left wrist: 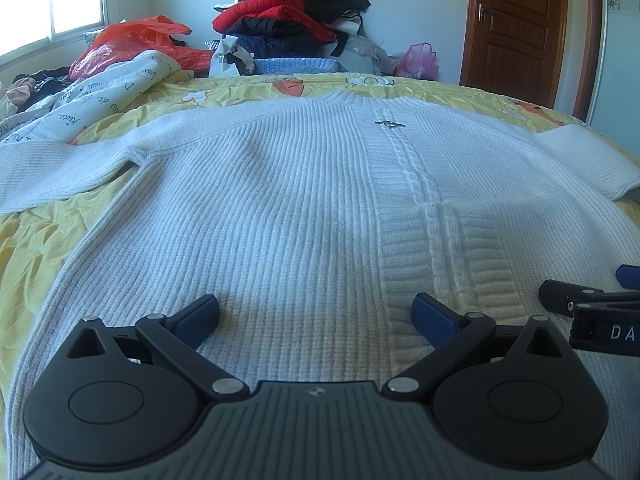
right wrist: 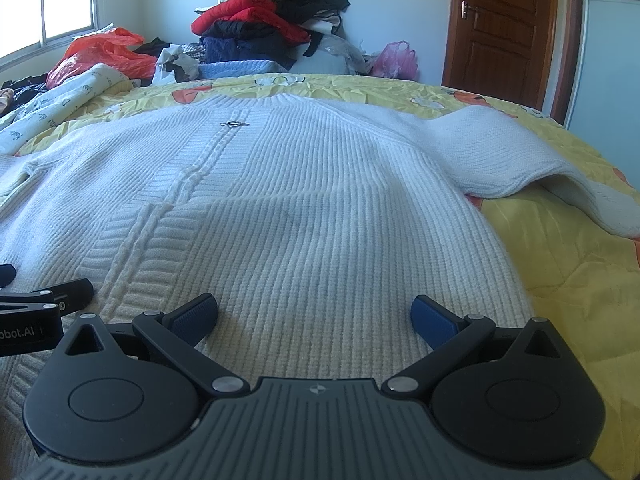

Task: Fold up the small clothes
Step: 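Grasp the cardigan sleeve cuff with the right gripper and lift it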

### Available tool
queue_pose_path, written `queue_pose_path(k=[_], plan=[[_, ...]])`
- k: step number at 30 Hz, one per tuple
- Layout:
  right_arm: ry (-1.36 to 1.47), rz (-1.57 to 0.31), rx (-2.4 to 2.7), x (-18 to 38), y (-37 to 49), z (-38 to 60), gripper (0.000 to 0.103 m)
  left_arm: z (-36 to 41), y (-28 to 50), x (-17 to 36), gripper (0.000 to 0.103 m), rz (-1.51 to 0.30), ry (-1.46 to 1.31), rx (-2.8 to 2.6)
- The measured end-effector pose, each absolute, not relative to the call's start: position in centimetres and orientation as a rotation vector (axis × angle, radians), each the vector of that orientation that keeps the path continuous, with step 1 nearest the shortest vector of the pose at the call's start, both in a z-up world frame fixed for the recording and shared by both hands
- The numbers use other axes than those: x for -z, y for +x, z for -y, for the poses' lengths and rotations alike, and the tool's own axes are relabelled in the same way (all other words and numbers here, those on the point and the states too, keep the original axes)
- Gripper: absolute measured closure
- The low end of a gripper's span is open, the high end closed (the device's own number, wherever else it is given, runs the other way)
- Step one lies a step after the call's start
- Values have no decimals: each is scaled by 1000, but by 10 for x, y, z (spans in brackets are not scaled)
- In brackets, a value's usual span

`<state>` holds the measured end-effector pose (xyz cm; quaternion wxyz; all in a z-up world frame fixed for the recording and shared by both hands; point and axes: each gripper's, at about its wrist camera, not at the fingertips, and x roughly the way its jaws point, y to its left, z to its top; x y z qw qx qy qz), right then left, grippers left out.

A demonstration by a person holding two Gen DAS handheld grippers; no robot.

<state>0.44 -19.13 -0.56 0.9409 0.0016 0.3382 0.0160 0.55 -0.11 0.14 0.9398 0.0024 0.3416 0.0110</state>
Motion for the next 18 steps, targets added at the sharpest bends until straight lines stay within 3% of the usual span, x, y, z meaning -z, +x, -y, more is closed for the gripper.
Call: queue_pose_path(k=[5, 11, 18], plan=[[-5, -679, -64, -11, 11, 200, 4, 1, 5, -1, 0, -697, 5, -24], [211, -352, -55, -50, -5, 276, 0, 3, 3, -3, 0, -693, 6, -37], [466, -368, 187, -57, 12, 429, 2, 4, 3, -3, 0, -691, 9, -40]])
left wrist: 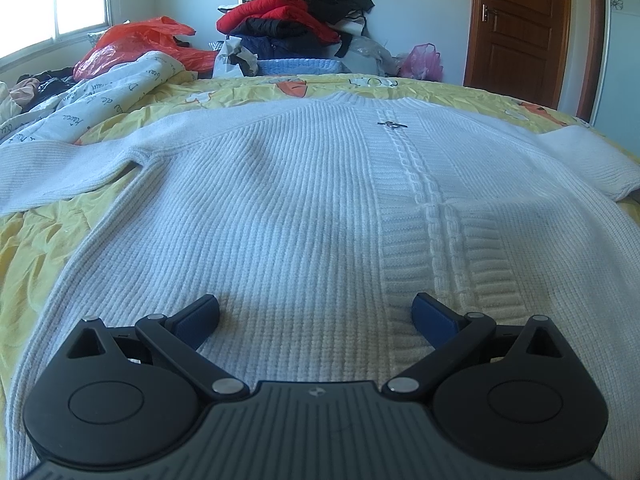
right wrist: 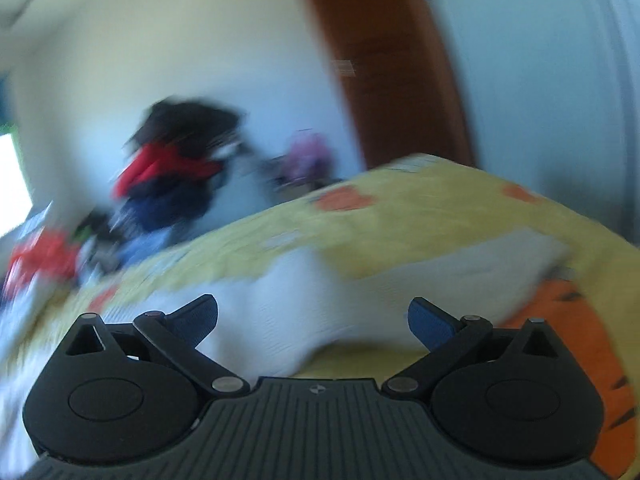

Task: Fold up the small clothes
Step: 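Grasp the cardigan sleeve cuff with the right gripper and lift it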

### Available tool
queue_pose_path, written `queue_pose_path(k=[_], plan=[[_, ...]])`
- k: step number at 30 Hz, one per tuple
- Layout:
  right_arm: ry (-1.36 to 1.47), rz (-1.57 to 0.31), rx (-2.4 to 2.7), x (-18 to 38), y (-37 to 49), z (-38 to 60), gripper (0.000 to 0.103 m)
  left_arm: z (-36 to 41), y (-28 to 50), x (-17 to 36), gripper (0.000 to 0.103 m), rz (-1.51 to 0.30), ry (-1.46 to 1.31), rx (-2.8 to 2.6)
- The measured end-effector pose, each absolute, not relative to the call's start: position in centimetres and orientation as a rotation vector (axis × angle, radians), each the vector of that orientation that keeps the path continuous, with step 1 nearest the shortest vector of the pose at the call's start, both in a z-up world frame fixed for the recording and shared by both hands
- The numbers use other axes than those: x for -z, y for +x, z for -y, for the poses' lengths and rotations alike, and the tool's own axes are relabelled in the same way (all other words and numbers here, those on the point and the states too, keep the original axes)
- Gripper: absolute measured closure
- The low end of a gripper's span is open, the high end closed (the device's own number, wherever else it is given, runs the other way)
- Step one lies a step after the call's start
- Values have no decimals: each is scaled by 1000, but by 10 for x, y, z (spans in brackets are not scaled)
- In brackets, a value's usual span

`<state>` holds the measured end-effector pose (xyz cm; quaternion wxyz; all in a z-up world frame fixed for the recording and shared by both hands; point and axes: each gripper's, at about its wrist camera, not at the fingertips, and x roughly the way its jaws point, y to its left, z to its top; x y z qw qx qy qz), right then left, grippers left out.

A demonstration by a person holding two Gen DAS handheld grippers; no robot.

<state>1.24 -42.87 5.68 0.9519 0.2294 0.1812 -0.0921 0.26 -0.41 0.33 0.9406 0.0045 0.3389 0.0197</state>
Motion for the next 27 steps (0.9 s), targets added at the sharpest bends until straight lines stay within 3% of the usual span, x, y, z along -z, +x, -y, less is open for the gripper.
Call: queue_pose_path(k=[1, 3, 5, 12, 16, 18, 19, 27], plan=[[529, -366, 225, -53, 12, 451, 5, 4, 3, -3, 0, -692, 8, -40], [657, -354, 317, -41, 13, 494, 21, 4, 3, -3, 0, -692, 8, -39], [757, -358, 425, -25, 14, 530, 28, 4, 3, -3, 0, -692, 9, -39], [977, -414, 483, 26, 38, 584, 26, 4, 3, -3, 0, -692, 8, -39], [998, -388, 472, 27, 55, 588, 33, 4, 3, -3, 0, -691, 8, -39], [929, -416, 478, 27, 64, 581, 73, 4, 3, -3, 0, -692, 8, -39], [873, -450, 497, 28, 71, 579, 83, 4, 3, -3, 0, -692, 8, -39], [777, -340, 383, -23, 61, 549, 86, 4, 3, -3, 0, -691, 7, -38]])
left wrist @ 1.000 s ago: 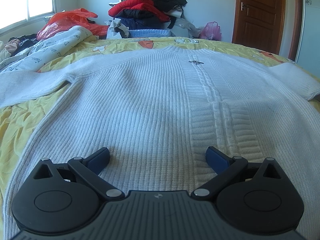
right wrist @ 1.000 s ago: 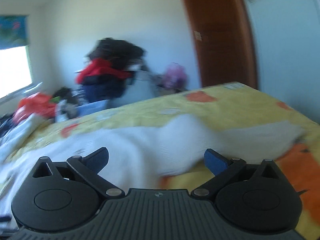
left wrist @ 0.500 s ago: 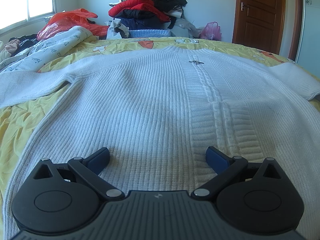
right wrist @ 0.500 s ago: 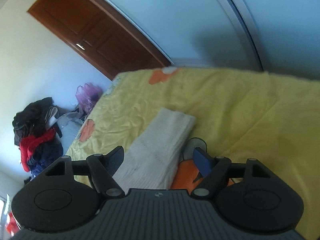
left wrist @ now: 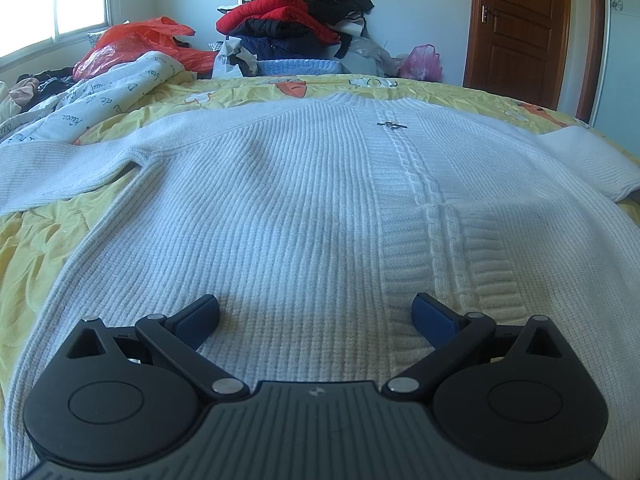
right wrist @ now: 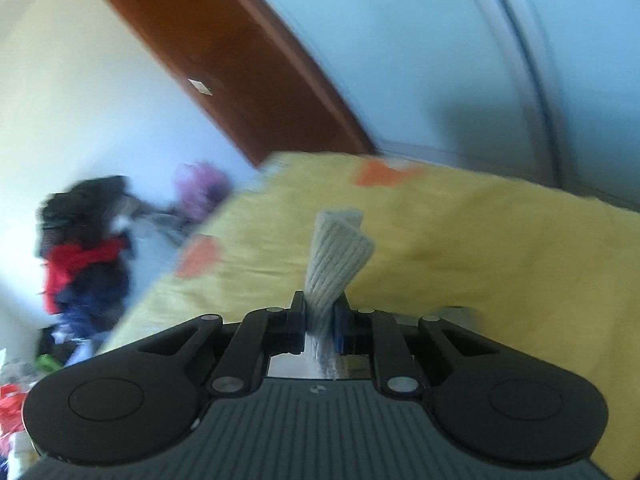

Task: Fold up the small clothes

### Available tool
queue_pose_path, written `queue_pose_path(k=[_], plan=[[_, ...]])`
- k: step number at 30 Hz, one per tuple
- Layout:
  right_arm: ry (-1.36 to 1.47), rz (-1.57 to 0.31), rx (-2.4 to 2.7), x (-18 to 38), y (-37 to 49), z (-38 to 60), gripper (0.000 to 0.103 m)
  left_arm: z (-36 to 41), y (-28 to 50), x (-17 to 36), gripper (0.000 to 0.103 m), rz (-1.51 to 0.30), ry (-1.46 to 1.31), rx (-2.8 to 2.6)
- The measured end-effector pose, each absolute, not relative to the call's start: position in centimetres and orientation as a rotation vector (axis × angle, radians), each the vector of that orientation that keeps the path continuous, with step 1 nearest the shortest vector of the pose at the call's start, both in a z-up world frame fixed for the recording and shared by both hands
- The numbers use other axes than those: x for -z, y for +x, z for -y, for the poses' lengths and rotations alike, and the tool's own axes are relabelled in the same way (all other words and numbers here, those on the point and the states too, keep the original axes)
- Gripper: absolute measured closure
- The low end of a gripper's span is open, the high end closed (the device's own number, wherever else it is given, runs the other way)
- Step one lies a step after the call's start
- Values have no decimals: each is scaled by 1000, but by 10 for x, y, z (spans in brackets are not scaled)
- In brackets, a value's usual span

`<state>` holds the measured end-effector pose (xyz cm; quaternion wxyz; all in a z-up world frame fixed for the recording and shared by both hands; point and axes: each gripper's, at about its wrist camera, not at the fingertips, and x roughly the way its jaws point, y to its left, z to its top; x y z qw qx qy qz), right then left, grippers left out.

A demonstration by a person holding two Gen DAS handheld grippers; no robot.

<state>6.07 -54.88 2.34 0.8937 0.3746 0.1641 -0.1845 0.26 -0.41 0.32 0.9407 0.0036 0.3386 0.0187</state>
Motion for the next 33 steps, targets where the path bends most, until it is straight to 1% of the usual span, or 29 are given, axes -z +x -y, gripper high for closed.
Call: queue_pose_path(k=[4, 8, 11, 13, 17, 18, 20, 23, 24, 26, 29, 31, 33], plan=[[701, -286, 177, -65, 75, 481, 86, 6, 3, -3, 0, -691, 6, -36], [672, -321, -56, -81, 118, 395, 86, 5, 3, -3, 0, -691, 6, -36], [629, -404, -174, -73, 155, 325, 86, 6, 3, -3, 0, -691, 6, -35], [593, -479, -228, -58, 175, 279, 86, 5, 3, -3, 0, -691, 5, -36], [403, -583, -282, -28, 195, 208, 85, 6, 5, -2, 0, -690, 2, -33], [368, -615, -277, -22, 194, 196, 74, 6, 5, -2, 0, -689, 1, -32], [375, -673, -283, -12, 183, 187, 63, 6, 5, -2, 0, -688, 0, -29], [461, -637, -311, -21, 153, 205, 48, 0, 3, -9, 0, -694, -12, 9], [485, -605, -320, -25, 141, 215, 45, -2, 4, -15, 0, -692, -31, 26], [501, -548, -360, -32, 108, 235, 42, -7, 9, -35, 0, -643, -92, 109], [427, -538, -348, -28, 77, 256, 42, -3, 39, -69, 0, -577, -151, 232], [387, -553, -327, -18, 61, 266, 42, -1, 77, -78, 0, -615, -251, 326], [394, -583, -313, -1, 66, 267, 42, -2, 123, -71, 0, -707, -414, 381]])
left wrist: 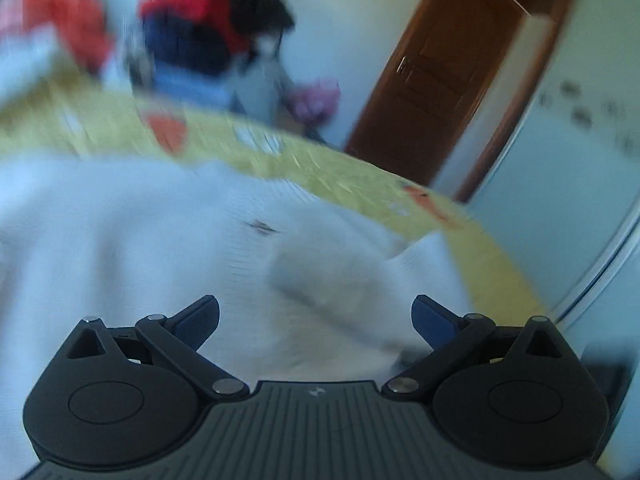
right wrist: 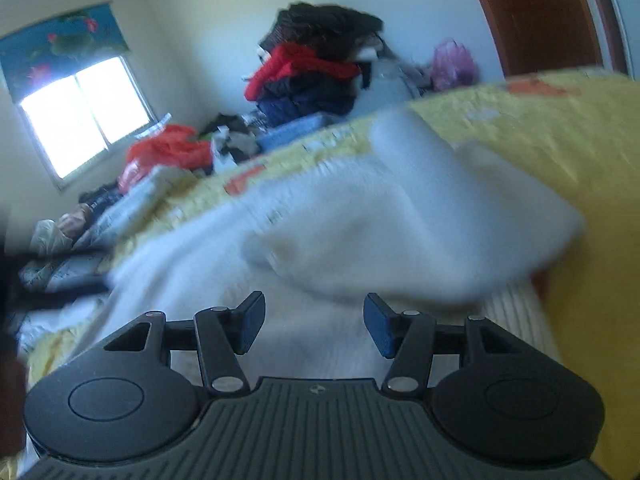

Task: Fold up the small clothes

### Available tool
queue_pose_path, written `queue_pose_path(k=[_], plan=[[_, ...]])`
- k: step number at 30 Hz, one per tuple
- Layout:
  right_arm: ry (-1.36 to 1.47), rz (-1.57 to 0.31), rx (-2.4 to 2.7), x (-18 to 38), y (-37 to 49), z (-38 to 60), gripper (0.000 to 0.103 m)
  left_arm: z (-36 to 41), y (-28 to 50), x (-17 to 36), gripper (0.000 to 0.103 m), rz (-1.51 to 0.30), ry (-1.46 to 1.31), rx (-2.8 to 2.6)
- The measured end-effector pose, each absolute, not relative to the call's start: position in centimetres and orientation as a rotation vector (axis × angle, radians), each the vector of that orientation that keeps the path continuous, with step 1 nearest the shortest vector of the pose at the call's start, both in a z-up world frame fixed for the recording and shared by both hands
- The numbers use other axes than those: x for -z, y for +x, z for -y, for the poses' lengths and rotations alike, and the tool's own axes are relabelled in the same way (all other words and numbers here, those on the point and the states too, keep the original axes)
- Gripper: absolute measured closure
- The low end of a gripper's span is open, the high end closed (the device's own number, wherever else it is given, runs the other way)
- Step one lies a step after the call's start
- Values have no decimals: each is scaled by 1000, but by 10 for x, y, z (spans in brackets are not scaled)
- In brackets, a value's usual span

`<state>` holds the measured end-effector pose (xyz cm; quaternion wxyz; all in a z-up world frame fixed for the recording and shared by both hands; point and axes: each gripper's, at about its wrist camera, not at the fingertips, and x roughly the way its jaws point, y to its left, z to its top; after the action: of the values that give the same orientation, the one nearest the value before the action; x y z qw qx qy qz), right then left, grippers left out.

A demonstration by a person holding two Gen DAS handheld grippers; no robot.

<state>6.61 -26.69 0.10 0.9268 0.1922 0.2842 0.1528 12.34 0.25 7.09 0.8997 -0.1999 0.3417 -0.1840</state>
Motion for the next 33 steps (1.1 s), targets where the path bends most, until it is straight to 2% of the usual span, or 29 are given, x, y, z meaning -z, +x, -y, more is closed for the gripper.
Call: queue_pose_path(k=[2, 4, 6, 8, 10, 11, 12, 14, 20, 25, 28, 33], plan=[[448, -590, -307, 11, 64, 273, 41, -2, 165, -52, 2, -825, -571, 339], [467, -584, -321, 12, 65, 275, 36, 2, 193, -35, 18, -891, -683, 319], [484, -582, -332, 13, 69, 273, 34, 10, 217, -18, 45, -956, -699, 268], [504, -578, -338, 13, 71, 272, 34, 21, 230, -10, 52, -978, -658, 239], [518, -577, -344, 14, 70, 274, 34, 34, 237, -12, 55, -949, -572, 216], [523, -575, -347, 15, 70, 275, 33, 38, 240, -12, 63, -953, -530, 200], [526, -574, -349, 16, 70, 275, 33, 43, 242, -12, 77, -955, -486, 179], [531, -574, -353, 15, 69, 274, 31, 45, 242, -19, 90, -951, -406, 171], [534, -574, -360, 16, 69, 274, 30, 56, 227, -60, 93, -750, -206, 214], [534, -574, -360, 16, 69, 274, 30, 21, 215, -99, 93, -562, -216, 136], [535, -574, -361, 16, 69, 274, 30, -11, 212, -97, 93, -558, -247, 38], [531, -576, -366, 16, 70, 274, 28, -45, 212, -48, 93, -697, -273, -67]])
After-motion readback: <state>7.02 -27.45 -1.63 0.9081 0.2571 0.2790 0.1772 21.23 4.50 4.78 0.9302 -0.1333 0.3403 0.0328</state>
